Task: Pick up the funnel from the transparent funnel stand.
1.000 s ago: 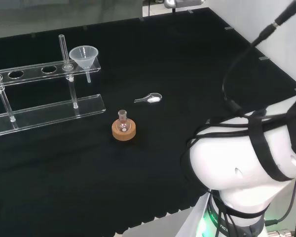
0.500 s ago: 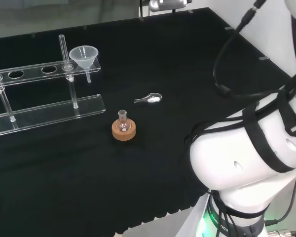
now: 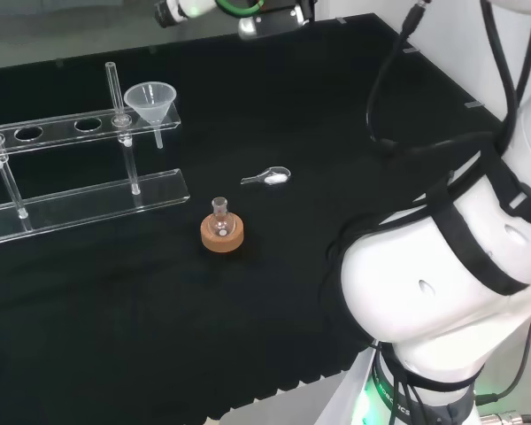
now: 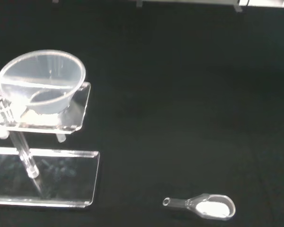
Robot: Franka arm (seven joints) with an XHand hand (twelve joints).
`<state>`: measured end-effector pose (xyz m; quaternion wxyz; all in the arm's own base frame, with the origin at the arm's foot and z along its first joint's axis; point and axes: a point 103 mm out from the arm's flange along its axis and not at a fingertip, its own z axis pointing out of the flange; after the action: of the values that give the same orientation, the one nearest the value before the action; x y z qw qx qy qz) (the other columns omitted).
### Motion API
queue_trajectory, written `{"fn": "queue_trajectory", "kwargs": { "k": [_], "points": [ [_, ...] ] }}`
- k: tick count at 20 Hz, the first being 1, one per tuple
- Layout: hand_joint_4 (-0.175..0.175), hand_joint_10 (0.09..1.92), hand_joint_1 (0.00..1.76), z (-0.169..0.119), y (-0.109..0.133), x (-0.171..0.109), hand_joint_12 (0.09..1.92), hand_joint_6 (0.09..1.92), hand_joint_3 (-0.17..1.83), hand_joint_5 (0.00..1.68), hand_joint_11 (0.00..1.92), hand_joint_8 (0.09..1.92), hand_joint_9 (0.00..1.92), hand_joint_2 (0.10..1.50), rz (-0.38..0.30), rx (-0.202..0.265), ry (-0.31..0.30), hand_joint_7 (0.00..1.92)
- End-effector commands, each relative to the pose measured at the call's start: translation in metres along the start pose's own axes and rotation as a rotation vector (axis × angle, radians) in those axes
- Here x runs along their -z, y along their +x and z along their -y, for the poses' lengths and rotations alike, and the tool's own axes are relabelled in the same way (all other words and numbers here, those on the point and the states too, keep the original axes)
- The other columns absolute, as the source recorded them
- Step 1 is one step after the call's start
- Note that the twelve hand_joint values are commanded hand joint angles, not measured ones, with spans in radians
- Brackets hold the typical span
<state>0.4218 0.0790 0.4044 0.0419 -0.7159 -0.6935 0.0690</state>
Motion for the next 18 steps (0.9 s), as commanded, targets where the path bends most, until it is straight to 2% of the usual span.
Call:
{"fn": "queue_trajectory", "kwargs": {
  "k": [1,7,10,15,18],
  "points": [
    [0.119,0.09,0.21,-0.014,0.024,-0.01,0.39,0.09,0.04,0.0,0.0,0.09,0.0,0.69,0.019,0.031,0.021,0.0],
    [0.119,0.09,0.22,-0.022,0.044,-0.014,0.42,0.09,0.03,0.0,0.0,0.09,0.0,0.7,0.04,0.074,0.036,0.0],
    [0.118,0.09,0.23,-0.028,0.052,-0.016,0.49,0.09,0.03,0.0,0.0,0.09,0.0,0.7,0.019,0.086,0.065,0.0],
    [0.114,0.09,0.31,-0.042,0.06,-0.022,0.74,0.09,0.02,0.0,0.0,0.09,0.0,0.73,0.023,0.092,0.093,0.0],
    [0.108,0.09,0.32,-0.052,0.061,-0.022,0.81,0.09,0.01,0.0,0.0,0.09,0.0,0.73,0.037,0.094,0.106,0.0]
  ]
}}
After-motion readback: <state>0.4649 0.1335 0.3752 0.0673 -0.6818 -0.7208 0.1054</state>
